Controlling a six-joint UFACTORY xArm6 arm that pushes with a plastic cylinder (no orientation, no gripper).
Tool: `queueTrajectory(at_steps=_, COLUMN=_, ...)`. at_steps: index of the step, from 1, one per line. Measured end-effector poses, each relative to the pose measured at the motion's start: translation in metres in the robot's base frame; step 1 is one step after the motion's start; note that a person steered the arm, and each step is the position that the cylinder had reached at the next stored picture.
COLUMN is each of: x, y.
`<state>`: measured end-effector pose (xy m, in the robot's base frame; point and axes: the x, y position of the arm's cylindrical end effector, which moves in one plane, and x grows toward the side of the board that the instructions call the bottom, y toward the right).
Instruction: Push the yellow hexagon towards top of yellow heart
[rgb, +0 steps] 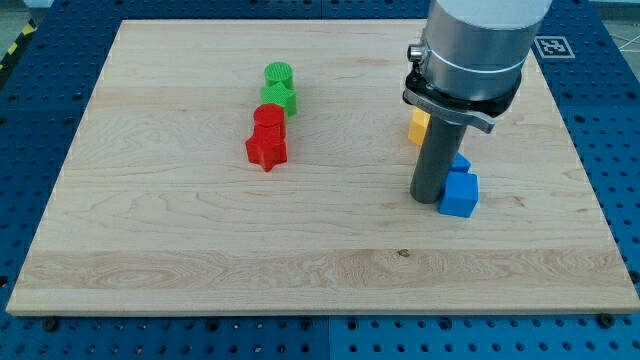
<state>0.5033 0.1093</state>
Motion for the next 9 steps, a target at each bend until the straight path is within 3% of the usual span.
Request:
queueTrajectory(at_steps=6, x=-0.104, y=-0.019)
queueTrajectory(at_steps=9, x=-0.117, y=-0.013)
